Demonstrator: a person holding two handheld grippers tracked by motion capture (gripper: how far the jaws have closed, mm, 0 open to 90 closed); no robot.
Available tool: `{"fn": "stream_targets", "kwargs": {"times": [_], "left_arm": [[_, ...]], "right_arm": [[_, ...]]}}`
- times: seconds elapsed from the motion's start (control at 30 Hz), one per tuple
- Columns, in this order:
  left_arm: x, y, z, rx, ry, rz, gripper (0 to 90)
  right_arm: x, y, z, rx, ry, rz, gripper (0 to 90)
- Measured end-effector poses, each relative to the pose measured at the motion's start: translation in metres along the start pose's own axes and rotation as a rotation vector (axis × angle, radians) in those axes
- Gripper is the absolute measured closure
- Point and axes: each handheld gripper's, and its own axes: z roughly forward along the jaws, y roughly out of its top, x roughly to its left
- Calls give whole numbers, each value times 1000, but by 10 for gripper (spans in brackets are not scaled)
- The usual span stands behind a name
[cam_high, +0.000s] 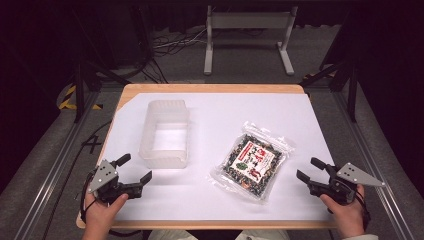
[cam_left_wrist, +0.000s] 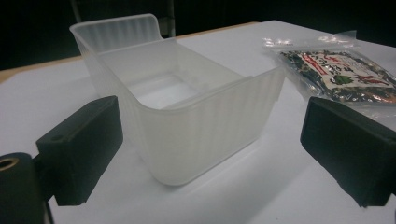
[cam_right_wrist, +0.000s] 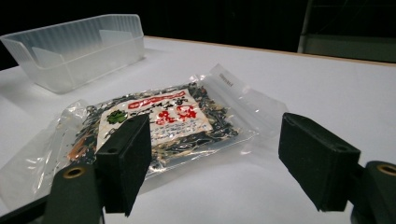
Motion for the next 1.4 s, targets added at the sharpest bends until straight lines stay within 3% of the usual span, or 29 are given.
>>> {"fn": "stream_targets", "kwargs": {"times": [0.23,0.37,0.4,0.5,0.7,0.8,1.0,1.17,1.3,1.4], "left_arm": [[0,1,1,23,1,0,87],[1,1,2,20,-16,-4,102],[1,1,2,19,-26,3,116],[2,1,2,23,-48,-7,171],[4,0,0,41,-30,-12,172],[3,0,0,42,-23,-7,164],[5,-1,1,59,-8,22,173],[7,-1,-1,71,0,9,189],[7,-2,-1,77,-3,13,190],[6,-2,0,85,2,28,193]], "right_arm": [[-1,7,2,0,15,-21,308],[-2,12,5,11,14,-24,321],[-2,17,7,13,23,-27,367],[-4,23,9,24,1,-42,386],[-13,37,17,52,-27,-15,420],[-16,44,26,54,-35,-39,397],[-24,56,42,62,-31,-39,356],[-30,64,51,67,-36,-44,338],[-35,68,57,80,-32,-32,338],[-40,67,68,96,-29,-62,374]]}}
